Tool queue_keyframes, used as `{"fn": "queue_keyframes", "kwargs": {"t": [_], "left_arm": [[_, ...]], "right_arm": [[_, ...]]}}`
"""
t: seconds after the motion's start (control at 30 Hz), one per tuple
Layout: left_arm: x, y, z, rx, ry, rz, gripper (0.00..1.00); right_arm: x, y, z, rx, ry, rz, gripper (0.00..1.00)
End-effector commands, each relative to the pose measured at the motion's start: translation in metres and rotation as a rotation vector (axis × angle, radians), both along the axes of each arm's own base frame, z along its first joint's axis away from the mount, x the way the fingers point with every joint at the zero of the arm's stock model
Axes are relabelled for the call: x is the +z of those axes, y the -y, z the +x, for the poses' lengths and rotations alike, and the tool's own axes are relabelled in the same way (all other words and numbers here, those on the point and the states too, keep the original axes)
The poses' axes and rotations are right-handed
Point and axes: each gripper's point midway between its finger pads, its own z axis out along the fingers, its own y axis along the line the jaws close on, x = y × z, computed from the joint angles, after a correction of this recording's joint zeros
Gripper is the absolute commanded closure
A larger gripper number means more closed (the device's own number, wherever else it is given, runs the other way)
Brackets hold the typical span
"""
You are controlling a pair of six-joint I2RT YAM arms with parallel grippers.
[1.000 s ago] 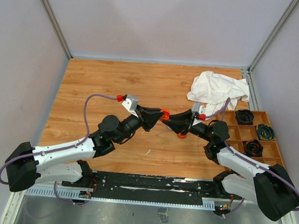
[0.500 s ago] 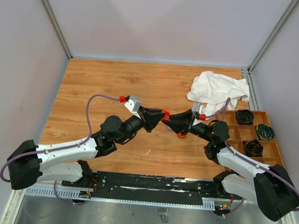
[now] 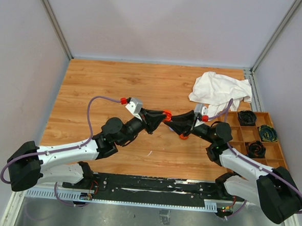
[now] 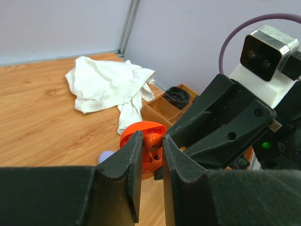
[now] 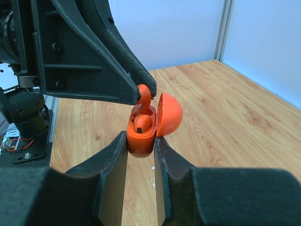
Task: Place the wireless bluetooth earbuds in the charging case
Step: Place the earbud in the charging case.
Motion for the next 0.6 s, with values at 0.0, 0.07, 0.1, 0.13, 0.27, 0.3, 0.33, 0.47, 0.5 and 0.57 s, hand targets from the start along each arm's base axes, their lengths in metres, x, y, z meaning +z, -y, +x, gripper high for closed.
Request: {"fn": "queue_keyframes", "kwargs": {"t": [0.0, 0.07, 0.1, 0.13, 0.27, 0.3, 0.33, 0.47, 0.5, 0.57], "left_arm": [[0.005, 0.002, -0.007, -0.027, 0.028, -0.012, 0.87], [0.003, 0.004, -0.009, -0.04, 0.027, -0.01, 0.87], [0.003, 0.004, -0.01, -0.047, 0.029, -0.008, 0.86], [0.002, 0.005, -0.012, -0.055, 0.029, -0.006, 0.85], [-0.002, 0.005, -0.012, -0.056, 0.022, -0.001, 0.83], [-0.003, 0.004, -0.012, -0.053, 0.019, 0.0, 0.82], [-0.004, 0.004, -0.012, -0.051, 0.017, 0.001, 0.81], [-0.006, 0.002, -0.012, -0.049, 0.014, 0.0, 0.78], [-0.006, 0.002, -0.013, -0.049, 0.015, 0.0, 0.78], [-0.007, 0.002, -0.013, -0.052, 0.016, 0.004, 0.78]], "right_arm": [[0.015, 0.0, -0.008, 0.017, 0.058, 0.032, 0.99], [0.015, 0.0, -0.008, 0.016, 0.057, 0.031, 0.99], [0.014, 0.0, -0.008, 0.015, 0.057, 0.029, 0.99], [0.014, 0.0, -0.008, 0.015, 0.056, 0.028, 0.99], [0.014, 0.0, -0.008, 0.014, 0.059, 0.029, 0.99], [0.014, 0.0, -0.008, 0.014, 0.058, 0.028, 0.99], [0.014, 0.0, -0.008, 0.014, 0.058, 0.027, 0.99], [0.013, 0.0, -0.008, 0.012, 0.058, 0.024, 0.99], [0.012, 0.0, -0.008, 0.013, 0.056, 0.021, 0.99], [0.012, 0.0, -0.007, 0.012, 0.056, 0.02, 0.99]]}}
